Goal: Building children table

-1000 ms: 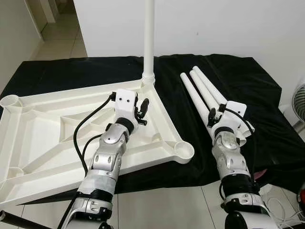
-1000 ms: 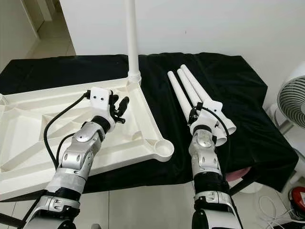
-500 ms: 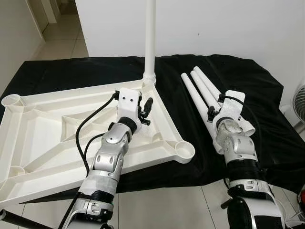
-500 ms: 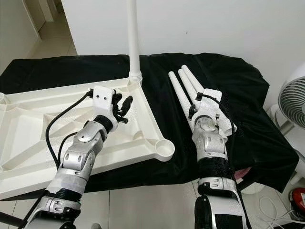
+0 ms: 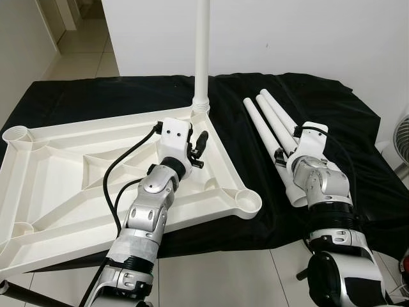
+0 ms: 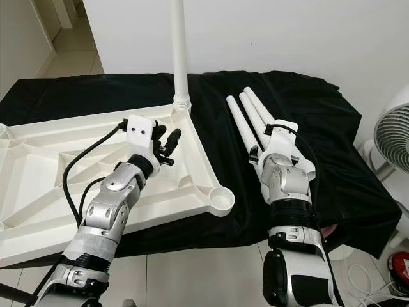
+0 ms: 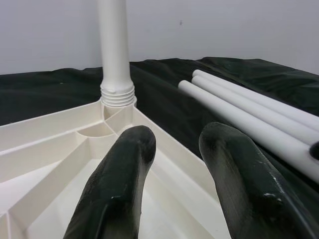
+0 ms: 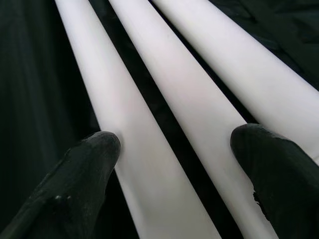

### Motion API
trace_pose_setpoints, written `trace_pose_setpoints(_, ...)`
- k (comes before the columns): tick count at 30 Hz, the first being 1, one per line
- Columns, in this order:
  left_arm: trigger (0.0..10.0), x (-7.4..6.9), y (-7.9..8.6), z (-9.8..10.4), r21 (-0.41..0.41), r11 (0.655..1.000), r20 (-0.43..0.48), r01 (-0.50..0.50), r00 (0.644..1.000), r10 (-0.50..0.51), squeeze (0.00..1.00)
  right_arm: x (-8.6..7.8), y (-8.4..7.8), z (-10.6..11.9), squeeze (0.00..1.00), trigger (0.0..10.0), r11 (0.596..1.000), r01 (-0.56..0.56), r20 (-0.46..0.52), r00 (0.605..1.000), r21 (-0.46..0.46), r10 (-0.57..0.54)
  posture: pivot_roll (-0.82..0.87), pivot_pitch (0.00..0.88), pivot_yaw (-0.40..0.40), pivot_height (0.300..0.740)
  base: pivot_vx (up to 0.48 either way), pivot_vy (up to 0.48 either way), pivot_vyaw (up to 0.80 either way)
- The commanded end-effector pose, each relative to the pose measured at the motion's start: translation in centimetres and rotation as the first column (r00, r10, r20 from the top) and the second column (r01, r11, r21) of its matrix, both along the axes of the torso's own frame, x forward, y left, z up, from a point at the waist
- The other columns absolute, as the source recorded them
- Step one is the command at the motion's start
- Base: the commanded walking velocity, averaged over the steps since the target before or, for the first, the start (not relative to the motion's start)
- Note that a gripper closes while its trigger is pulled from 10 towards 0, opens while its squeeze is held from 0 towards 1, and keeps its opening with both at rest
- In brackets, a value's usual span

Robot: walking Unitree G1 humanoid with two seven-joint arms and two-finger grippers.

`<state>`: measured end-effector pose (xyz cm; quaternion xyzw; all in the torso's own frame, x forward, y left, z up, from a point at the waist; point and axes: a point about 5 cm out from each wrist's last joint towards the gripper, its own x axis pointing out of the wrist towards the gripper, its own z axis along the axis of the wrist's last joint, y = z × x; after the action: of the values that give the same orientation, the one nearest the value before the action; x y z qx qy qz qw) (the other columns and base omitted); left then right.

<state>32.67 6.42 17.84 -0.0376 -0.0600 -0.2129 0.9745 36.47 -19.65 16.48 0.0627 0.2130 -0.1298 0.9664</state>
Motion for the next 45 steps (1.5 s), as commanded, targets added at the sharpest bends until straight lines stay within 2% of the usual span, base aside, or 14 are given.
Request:
trace_pose_setpoints(1, 10.0, -0.2, -0.3, -0.1, 0.001, 1.0, -0.009, 0.017, 1.0, -0.017, 0.0, 0.0, 0.4, -0.3, 0.0, 10.0, 0.999, -0.015, -0.05, 0.999, 0.048, 0.017, -0.07, 0.0, -0.012, 0.74, 0.0, 0.0, 0.0)
trace_pose_setpoints(16, 10.0, -0.3, -0.4, -0.2, -0.009, 1.0, -0.011, 0.006, 1.0, -0.006, 0.0, 0.4, 1.6, 0.8, 0.0, 10.0, 0.995, -0.085, -0.066, 0.994, 0.055, 0.088, -0.07, 0.0, -0.024, 0.74, 0.0, 0.0, 0.0)
trace_pose_setpoints(22, 10.0, -0.4, -0.5, -0.1, -0.017, 1.0, -0.009, 0.005, 1.0, -0.005, 0.0, 0.1, 2.1, -0.2, 0.0, 10.0, 0.99, -0.125, -0.155, 0.979, 0.072, 0.135, -0.07, 0.0, -0.03, 0.74, 0.0, 0.0, 0.0)
trace_pose_setpoints(24, 10.0, -0.4, -0.5, -0.1, -0.017, 1.0, -0.009, 0.005, 1.0, -0.005, 0.0, 0.1, 2.1, -0.2, 0.0, 10.0, 0.99, -0.125, -0.155, 0.979, 0.072, 0.135, -0.07, 0.0, -0.03, 0.74, 0.0, 0.0, 0.0)
trace_pose_setpoints(26, 10.0, -0.4, -0.6, 0.0, -0.021, 1.0, -0.008, 0.004, 1.0, -0.005, 0.0, -0.2, 2.3, -1.4, 0.0, 10.0, 0.986, -0.14, -0.218, 0.963, 0.091, 0.157, -0.06, 0.0, -0.034, 0.74, 0.0, 0.0, 0.0)
trace_pose_setpoints(32, 10.0, -0.4, -0.7, 0.0, -0.03, 1.0, -0.007, 0.002, 1.0, -0.003, 0.0, -0.8, 2.3, -3.4, 0.0, 10.0, 0.984, -0.125, -0.303, 0.94, 0.131, 0.159, -0.06, 0.0, -0.034, 0.74, 0.0, 0.0, 0.0)
trace_pose_setpoints(35, 10.0, -0.5, -0.8, 0.1, -0.035, 0.999, -0.006, 0.003, 1.0, -0.003, 0.0, -1.5, 2.1, -5.8, 0.0, 10.0, 0.981, -0.089, -0.378, 0.914, 0.171, 0.149, -0.06, 0.0, -0.038, 0.74, 0.0, 0.0, 0.0)
trace_pose_setpoints(36, 10.0, -0.5, -0.9, 0.1, -0.036, 0.999, -0.006, 0.004, 1.0, -0.004, 0.0, -1.7, 2.0, -6.4, 0.0, 8.6, 0.981, -0.081, -0.396, 0.907, 0.175, 0.145, -0.06, 0.0, -0.036, 0.74, 0.0, 0.0, 0.0)
trace_pose_setpoints(38, 10.0, -0.5, -1.0, 0.1, -0.036, 0.999, -0.006, 0.005, 1.0, -0.005, 0.0, -1.8, 1.9, -6.8, 0.0, 8.6, 0.981, -0.076, -0.408, 0.902, 0.177, 0.143, -0.06, 0.0, -0.036, 0.74, 0.0, 0.0, 0.0)
trace_pose_setpoints(39, 10.0, -0.5, -1.0, 0.1, -0.039, 0.999, -0.005, 0.007, 1.0, -0.007, 0.0, -2.0, 1.9, -7.1, 0.0, 2.9, 0.979, -0.077, -0.419, 0.895, 0.188, 0.151, -0.06, 0.0, -0.036, 0.74, 0.0, 0.0, 0.0)
trace_pose_setpoints(40, 10.0, -0.5, -1.1, 0.2, -0.04, 0.999, -0.004, 0.008, 1.0, -0.008, 0.0, -2.1, 1.9, -7.3, 0.0, 2.9, 0.977, -0.078, -0.425, 0.892, 0.196, 0.157, -0.06, 0.0, -0.036, 0.74, 0.0, 0.0, 0.0)
trace_pose_setpoints(41, 10.0, -0.5, -1.1, 0.3, -0.041, 0.999, -0.003, 0.009, 1.0, -0.009, 0.0, -2.1, 2.0, -7.5, 0.0, 0.0, 0.975, -0.082, -0.429, 0.888, 0.208, 0.166, -0.06, 0.0, -0.036, 0.74, 0.0, 0.0, 0.0)
trace_pose_setpoints(45, 10.0, -0.4, -1.2, 0.5, -0.047, 0.999, 0.003, 0.011, 1.0, -0.011, 0.0, -2.1, 2.1, -7.6, 0.0, 0.0, 0.967, -0.101, -0.425, 0.884, 0.233, 0.195, -0.07, 0.0, -0.037, 0.74, 0.0, 0.0, 0.0)
